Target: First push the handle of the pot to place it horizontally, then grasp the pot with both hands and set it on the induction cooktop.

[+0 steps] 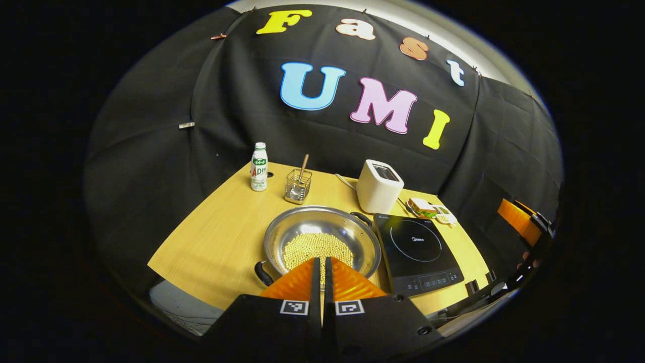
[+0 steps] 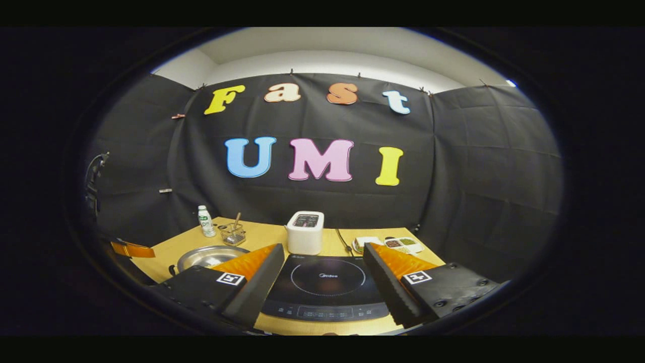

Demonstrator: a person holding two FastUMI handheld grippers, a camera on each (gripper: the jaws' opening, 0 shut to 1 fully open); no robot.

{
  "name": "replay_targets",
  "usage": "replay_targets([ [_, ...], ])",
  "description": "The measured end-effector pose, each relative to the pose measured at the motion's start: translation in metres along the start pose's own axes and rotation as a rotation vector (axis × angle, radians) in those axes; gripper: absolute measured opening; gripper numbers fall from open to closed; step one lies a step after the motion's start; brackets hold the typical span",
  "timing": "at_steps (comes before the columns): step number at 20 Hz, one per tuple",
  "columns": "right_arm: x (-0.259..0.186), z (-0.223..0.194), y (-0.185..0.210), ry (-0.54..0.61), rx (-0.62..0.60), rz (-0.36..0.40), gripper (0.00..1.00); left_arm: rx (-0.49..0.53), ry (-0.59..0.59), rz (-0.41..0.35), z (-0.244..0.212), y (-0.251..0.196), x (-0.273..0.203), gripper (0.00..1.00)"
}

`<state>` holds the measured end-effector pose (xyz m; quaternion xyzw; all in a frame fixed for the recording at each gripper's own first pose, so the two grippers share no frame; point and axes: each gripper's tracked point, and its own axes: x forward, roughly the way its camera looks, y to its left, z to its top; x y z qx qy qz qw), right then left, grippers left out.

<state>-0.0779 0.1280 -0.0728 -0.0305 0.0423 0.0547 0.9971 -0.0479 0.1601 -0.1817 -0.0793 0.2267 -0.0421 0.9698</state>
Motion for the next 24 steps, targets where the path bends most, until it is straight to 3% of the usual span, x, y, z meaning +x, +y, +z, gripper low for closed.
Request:
replay_targets([
  [3, -0.001, 0.001, 0.003, 0.000, 0.007, 0.001, 0.98, -0.044, 0.050, 0.000, -0.012, 0.014, 0.007, 0.05],
  [6, 0.000, 0.002, 0.002, -0.003, 0.004, -0.009, 0.98, -0.022, 0.107, -0.006, -0.026, 0.027, 0.014, 0.05],
  [9, 0.002, -0.001, 0.001, 0.012, 0.011, -0.015, 0.98, -0.018, 0.171, -0.073, -0.042, 0.025, 0.022, 0.05],
  [11, 0.002, -0.002, 0.000, 0.017, 0.009, -0.023, 0.96, 0.022, 0.207, -0.125, -0.050, 0.024, 0.028, 0.05],
  [19, 0.002, -0.012, -0.014, 0.055, 0.018, -0.064, 0.98, 0.191, 0.410, -0.195, -0.101, 0.031, 0.056, 0.05],
  [24, -0.004, -0.027, -0.025, 0.099, 0.027, -0.095, 0.98, 0.179, 0.475, -0.206, -0.116, 0.031, 0.074, 0.05],
])
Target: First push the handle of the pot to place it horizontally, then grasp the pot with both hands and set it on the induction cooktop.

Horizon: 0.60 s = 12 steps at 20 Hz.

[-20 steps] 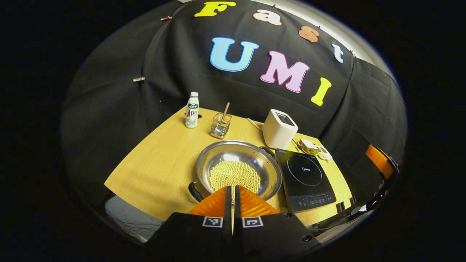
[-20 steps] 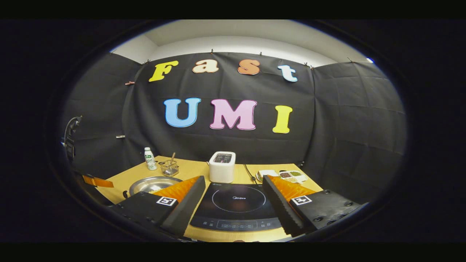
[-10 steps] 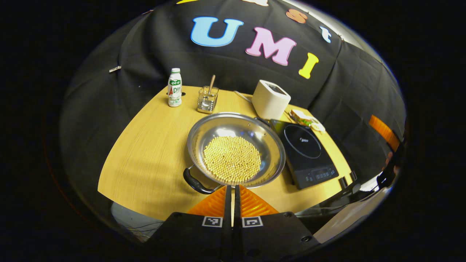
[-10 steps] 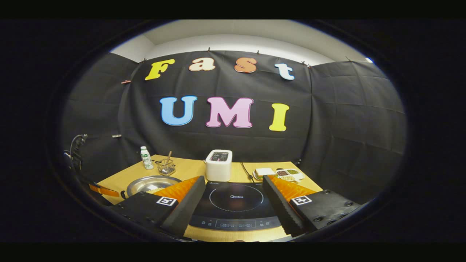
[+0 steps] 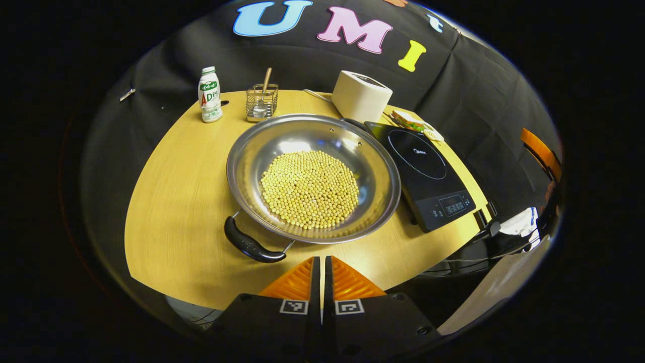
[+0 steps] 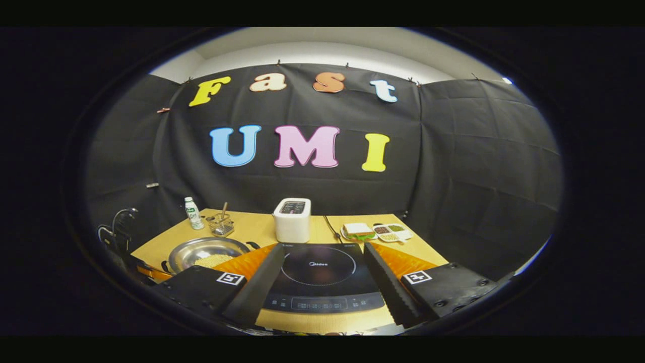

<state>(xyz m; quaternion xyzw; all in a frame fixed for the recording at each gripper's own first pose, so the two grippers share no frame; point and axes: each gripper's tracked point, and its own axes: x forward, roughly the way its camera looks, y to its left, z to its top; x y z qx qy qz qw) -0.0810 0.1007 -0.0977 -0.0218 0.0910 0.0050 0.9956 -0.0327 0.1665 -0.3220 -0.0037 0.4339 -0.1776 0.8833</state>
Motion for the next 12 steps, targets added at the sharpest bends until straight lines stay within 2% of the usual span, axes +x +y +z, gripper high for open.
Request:
replay_targets([
  [12, 0.004, -0.011, -0.013, 0.047, 0.007, -0.025, 0.98, -0.023, 0.063, 0.071, 0.009, 0.035, 0.018, 0.05],
])
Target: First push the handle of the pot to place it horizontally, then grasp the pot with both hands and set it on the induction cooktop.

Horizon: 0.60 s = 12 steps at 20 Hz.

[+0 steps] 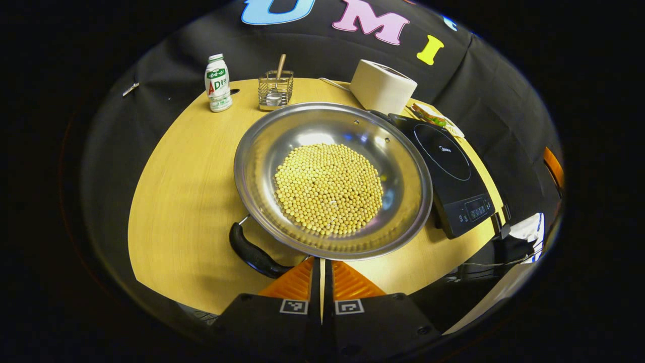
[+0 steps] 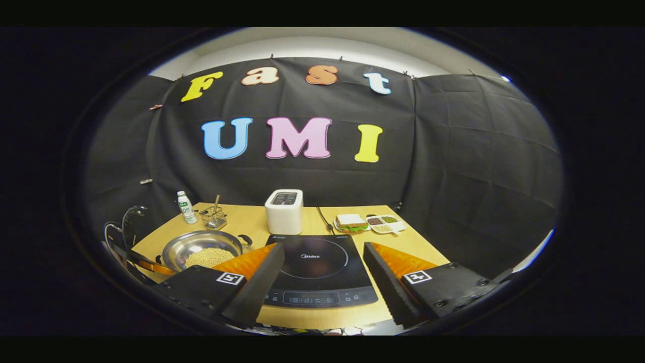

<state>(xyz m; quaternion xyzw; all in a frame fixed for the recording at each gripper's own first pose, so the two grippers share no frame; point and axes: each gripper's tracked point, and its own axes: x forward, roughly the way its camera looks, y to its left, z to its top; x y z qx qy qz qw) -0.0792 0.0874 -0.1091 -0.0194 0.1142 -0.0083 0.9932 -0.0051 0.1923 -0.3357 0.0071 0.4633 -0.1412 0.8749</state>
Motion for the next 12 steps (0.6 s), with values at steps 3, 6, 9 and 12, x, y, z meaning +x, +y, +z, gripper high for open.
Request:
replay_targets([
  [3, 0.002, -0.003, 0.000, 0.001, -0.016, 0.000, 0.98, 0.001, 0.005, 0.011, 0.003, 0.011, 0.000, 0.05],
  [6, 0.004, -0.004, 0.002, 0.008, -0.014, 0.005, 0.98, 0.000, 0.010, 0.027, 0.006, 0.023, 0.001, 0.05],
  [9, 0.003, -0.004, 0.003, 0.008, -0.019, 0.006, 0.98, -0.019, 0.019, 0.050, 0.010, 0.036, 0.003, 0.05],
  [12, 0.006, -0.007, 0.004, 0.011, -0.044, 0.005, 0.98, -0.038, 0.020, 0.080, 0.016, 0.051, 0.006, 0.05],
])
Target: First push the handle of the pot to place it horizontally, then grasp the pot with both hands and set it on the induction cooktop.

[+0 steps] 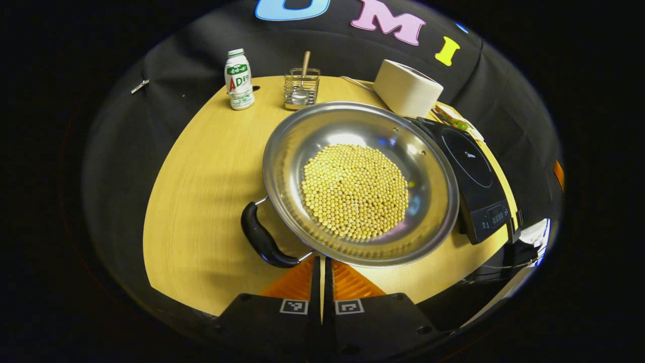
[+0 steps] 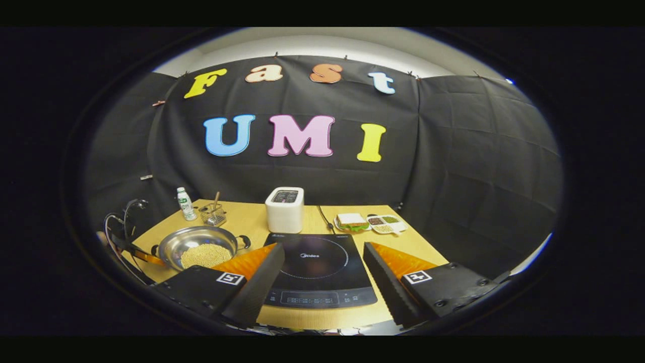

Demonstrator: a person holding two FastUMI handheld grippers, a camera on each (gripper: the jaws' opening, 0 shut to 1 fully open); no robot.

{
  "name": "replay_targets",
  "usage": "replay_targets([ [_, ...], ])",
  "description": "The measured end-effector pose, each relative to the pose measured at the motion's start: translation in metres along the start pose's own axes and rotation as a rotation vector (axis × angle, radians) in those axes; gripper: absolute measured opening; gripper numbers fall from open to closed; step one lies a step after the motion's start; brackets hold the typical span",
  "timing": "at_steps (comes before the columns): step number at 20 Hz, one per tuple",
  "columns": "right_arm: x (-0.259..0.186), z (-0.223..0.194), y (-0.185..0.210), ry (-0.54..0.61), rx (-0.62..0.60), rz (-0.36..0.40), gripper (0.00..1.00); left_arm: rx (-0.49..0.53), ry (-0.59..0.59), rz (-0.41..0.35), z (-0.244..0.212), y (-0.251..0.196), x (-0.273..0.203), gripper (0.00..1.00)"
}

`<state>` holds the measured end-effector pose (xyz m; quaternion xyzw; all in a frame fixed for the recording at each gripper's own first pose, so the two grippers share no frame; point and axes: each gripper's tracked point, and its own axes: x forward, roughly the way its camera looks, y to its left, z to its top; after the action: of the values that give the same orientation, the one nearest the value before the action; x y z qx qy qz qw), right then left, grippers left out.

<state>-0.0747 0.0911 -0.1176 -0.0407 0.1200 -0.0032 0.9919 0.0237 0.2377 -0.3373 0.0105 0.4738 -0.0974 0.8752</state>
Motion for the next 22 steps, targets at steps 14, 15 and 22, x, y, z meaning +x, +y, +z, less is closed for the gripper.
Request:
replay_targets([
  [14, -0.002, 0.003, 0.013, 0.001, -0.033, 0.032, 0.98, -0.148, -0.001, 0.033, 0.025, 0.038, 0.012, 0.05],
  [15, -0.002, 0.003, 0.013, 0.003, -0.032, 0.031, 0.98, -0.158, -0.001, 0.035, 0.027, 0.041, 0.013, 0.05],
  [22, 0.001, 0.007, 0.003, 0.008, 0.004, -0.011, 0.98, -0.186, -0.011, 0.056, 0.046, 0.062, 0.023, 0.05],
])
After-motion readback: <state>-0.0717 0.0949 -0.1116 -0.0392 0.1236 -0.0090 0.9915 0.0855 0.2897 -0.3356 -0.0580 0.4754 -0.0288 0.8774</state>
